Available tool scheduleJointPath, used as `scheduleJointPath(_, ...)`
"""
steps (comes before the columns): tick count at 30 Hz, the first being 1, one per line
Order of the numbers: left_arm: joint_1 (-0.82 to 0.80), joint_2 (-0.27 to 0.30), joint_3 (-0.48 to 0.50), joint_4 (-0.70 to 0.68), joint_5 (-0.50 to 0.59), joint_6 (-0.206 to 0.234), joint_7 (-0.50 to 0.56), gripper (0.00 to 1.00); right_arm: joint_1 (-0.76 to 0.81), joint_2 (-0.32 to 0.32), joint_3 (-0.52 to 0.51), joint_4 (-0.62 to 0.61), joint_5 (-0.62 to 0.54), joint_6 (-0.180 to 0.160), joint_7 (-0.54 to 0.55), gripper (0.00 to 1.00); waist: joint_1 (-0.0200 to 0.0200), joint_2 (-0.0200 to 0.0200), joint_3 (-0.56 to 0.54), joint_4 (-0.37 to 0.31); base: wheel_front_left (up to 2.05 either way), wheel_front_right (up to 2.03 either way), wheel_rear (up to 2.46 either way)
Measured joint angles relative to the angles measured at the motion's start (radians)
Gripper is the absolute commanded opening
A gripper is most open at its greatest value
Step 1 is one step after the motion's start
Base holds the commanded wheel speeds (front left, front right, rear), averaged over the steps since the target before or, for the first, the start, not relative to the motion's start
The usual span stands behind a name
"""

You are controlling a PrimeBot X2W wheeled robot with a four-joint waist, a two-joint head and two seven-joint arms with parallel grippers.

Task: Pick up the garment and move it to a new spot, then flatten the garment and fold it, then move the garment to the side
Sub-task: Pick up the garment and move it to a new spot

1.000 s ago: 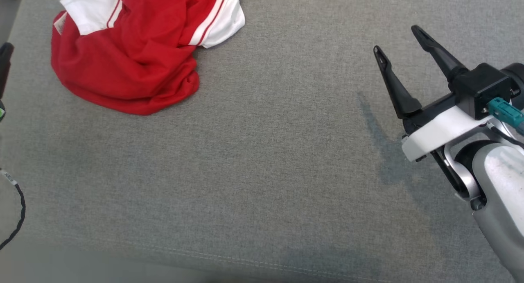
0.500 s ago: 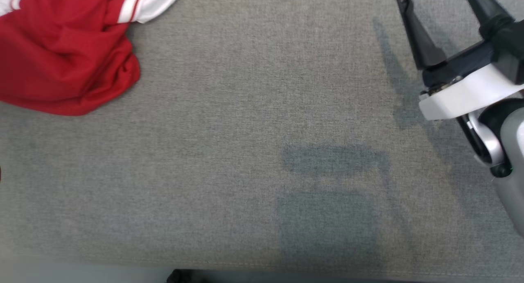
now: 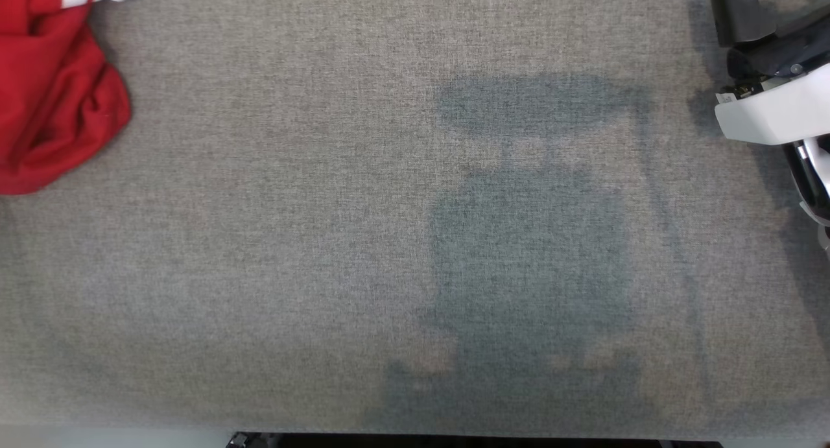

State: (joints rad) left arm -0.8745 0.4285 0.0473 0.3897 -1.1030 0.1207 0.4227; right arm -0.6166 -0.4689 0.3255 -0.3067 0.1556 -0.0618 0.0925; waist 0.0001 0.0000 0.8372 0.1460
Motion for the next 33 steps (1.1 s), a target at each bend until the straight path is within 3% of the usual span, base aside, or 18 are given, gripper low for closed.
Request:
scheduleJointPath(1, -0.010, 0.000, 0.003, 0.010, 0.000, 0.000, -0.008, 1.00, -0.001, 0.000, 0.000, 0.007, 0.000, 0.000, -0.008, 1.00, 0.0000, 0.0000, 0.010, -0.001, 0.00, 0.00, 0.00)
scheduleJointPath(2, -0.017, 0.000, 0.006, 0.017, 0.000, 0.000, -0.012, 0.81, -0.003, 0.001, 0.000, 0.013, 0.000, 0.000, -0.014, 1.00, 0.0000, 0.0000, 0.019, -0.003, 0.00, 0.00, 0.00)
scheduleJointPath(3, -0.024, 0.000, 0.009, 0.021, 0.000, 0.000, -0.017, 0.33, -0.006, 0.001, 0.000, 0.016, -0.001, 0.000, -0.017, 1.00, -0.0001, 0.0000, 0.025, -0.004, 0.00, 0.00, 0.00)
scheduleJointPath(4, -0.031, 0.000, 0.012, 0.023, 0.000, 0.000, -0.020, 0.00, -0.012, 0.001, 0.000, 0.016, -0.001, 0.000, -0.024, 1.00, -0.0001, 0.0000, 0.030, -0.006, 0.00, 0.00, 0.00)
scheduleJointPath(10, -0.061, -0.018, 0.013, 0.054, -0.013, -0.021, -0.029, 0.00, -0.016, 0.011, -0.001, 0.046, -0.005, 0.000, -0.051, 1.00, 0.0000, 0.0000, 0.019, -0.012, 0.00, 0.00, 0.00)
scheduleJointPath(20, -0.131, -0.083, -0.061, 0.005, -0.013, -0.137, -0.038, 0.00, -0.015, 0.057, 0.020, 0.120, -0.002, -0.002, -0.112, 1.00, 0.0000, 0.0000, -0.043, -0.017, 0.00, 0.00, 0.00)
scheduleJointPath(26, -0.124, -0.125, -0.153, -0.062, 0.000, -0.213, -0.036, 0.00, 0.007, 0.091, 0.036, 0.175, 0.015, -0.003, -0.154, 1.00, -0.0001, 0.0000, -0.094, -0.026, 0.00, 0.00, 0.00)
scheduleJointPath(33, -0.016, -0.221, -0.273, -0.176, 0.005, -0.233, -0.036, 0.00, 0.072, 0.122, 0.042, 0.245, 0.033, -0.011, -0.204, 1.00, -0.0001, 0.0000, -0.169, -0.042, 0.00, 0.00, 0.00)
